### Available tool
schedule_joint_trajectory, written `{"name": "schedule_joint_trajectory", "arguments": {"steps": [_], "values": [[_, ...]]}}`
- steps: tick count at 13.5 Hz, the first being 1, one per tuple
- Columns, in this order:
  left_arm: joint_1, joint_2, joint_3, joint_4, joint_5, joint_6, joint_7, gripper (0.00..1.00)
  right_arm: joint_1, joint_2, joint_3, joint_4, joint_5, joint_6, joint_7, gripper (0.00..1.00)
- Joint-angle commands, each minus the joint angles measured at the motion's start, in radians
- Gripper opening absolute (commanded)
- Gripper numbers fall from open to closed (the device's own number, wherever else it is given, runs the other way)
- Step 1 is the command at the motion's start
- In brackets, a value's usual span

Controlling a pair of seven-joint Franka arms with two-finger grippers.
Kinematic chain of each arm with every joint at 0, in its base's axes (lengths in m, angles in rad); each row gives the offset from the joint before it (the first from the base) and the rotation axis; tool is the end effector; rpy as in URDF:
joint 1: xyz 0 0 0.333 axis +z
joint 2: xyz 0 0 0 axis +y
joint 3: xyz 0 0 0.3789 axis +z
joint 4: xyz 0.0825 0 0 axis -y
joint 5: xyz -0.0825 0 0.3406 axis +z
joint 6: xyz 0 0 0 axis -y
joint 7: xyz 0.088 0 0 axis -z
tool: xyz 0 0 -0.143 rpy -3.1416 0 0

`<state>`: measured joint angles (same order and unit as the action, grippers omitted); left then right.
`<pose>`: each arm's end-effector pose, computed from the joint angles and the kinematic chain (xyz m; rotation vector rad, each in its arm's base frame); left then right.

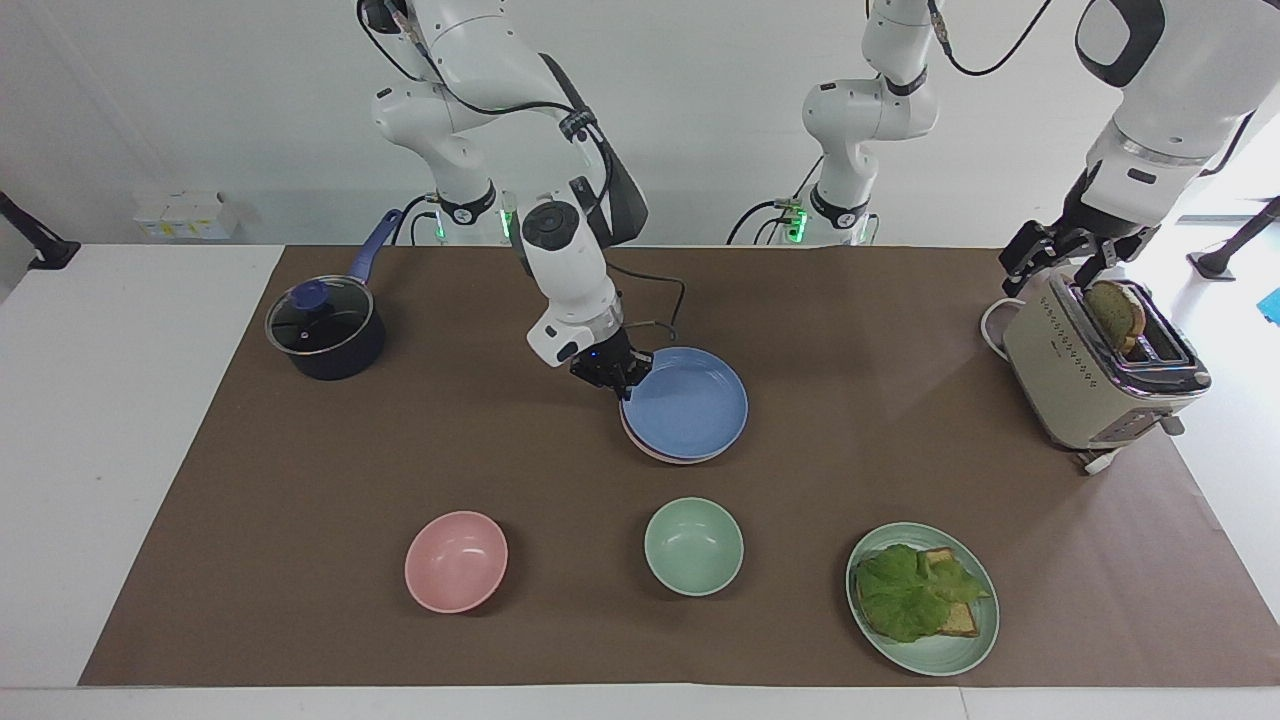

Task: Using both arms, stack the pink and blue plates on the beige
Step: 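Carry the blue plate with the right gripper onto the pink plate, then open the right gripper and pull it back from the blue plate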

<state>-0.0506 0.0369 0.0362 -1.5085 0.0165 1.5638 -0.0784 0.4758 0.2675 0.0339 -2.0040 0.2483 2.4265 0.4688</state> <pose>0.5254 -0.0056 0.6584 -3.1229 -0.1003 -0.0300 0.5235 0.2989 0.3932 -2.8980 0.1979 -0.0704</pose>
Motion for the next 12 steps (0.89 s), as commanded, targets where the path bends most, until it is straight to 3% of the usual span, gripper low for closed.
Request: {"name": "schedule_joint_trajectory", "arguments": {"steps": [1,2,3,5,6,9,10,12], "values": [[0.000,-0.017,0.001,-0.015,0.016,-0.005,0.005,1.00,0.001,0.016,0.000,0.013,0.019,0.017,0.002,0.00],[0.000,-0.017,0.001,-0.015,0.016,-0.005,0.005,1.00,0.000,0.013,0.000,0.008,0.019,0.016,0.001,0.00],[0.000,-0.017,0.001,-0.015,0.016,-0.005,0.005,1.00,0.000,0.010,0.000,0.005,0.019,0.007,-0.001,0.08],[0.000,-0.017,0.001,-0.015,0.016,-0.005,0.005,1.00,0.001,0.012,-0.002,0.008,0.013,0.002,0.004,0.35],[0.000,-0.017,0.001,-0.015,0.016,-0.005,0.005,1.00,0.001,0.012,-0.002,0.013,0.002,0.002,0.005,0.54],[0.000,-0.017,0.001,-0.015,0.016,-0.005,0.005,1.00,-0.011,-0.011,-0.006,0.021,0.002,-0.012,0.007,0.82],[0.000,-0.017,0.001,-0.015,0.016,-0.005,0.005,1.00,-0.011,-0.026,-0.011,0.021,0.002,-0.033,0.011,0.97],[0.000,-0.017,0.001,-0.015,0.016,-0.005,0.005,1.00,-0.022,-0.078,-0.020,0.021,-0.020,-0.085,0.011,1.00]]}}
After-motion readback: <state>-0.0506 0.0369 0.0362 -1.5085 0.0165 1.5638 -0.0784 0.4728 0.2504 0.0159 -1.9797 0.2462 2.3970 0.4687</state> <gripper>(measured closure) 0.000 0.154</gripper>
